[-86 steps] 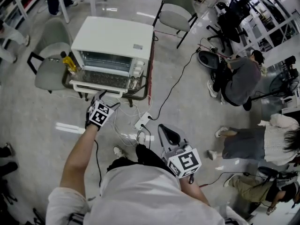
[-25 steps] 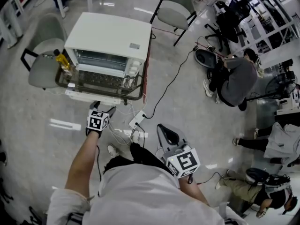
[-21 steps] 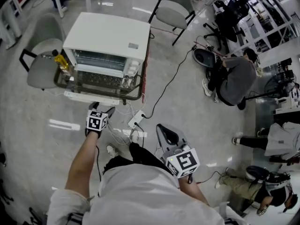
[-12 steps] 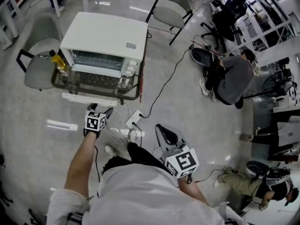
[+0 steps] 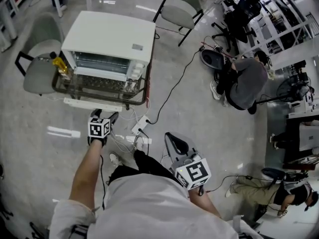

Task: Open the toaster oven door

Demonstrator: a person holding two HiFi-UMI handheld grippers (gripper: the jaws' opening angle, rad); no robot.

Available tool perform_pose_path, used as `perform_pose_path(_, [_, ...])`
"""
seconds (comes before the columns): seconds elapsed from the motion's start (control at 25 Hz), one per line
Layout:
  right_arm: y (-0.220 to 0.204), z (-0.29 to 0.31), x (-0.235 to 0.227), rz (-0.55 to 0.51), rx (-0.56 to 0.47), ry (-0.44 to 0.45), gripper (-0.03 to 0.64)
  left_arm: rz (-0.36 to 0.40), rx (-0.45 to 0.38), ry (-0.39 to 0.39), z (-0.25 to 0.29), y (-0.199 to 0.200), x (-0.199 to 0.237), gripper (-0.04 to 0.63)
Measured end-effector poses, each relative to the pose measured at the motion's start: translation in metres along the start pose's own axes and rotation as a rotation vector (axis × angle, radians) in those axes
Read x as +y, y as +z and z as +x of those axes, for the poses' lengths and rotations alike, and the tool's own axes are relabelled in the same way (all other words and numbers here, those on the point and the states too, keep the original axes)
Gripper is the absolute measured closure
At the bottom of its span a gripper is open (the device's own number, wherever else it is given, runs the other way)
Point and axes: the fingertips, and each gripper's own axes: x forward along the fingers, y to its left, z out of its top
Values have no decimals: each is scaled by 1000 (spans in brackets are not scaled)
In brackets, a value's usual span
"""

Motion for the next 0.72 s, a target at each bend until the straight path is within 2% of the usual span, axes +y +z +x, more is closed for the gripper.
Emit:
perform_pose_path(0.12, [-2, -4, -2, 4, 2, -8, 595, -63, -17, -7, 1, 1, 0, 198])
perform_pose_path(0.72, [-13, -16, -6, 24, 8, -34, 595, -53, 16, 2, 9, -11, 6, 198])
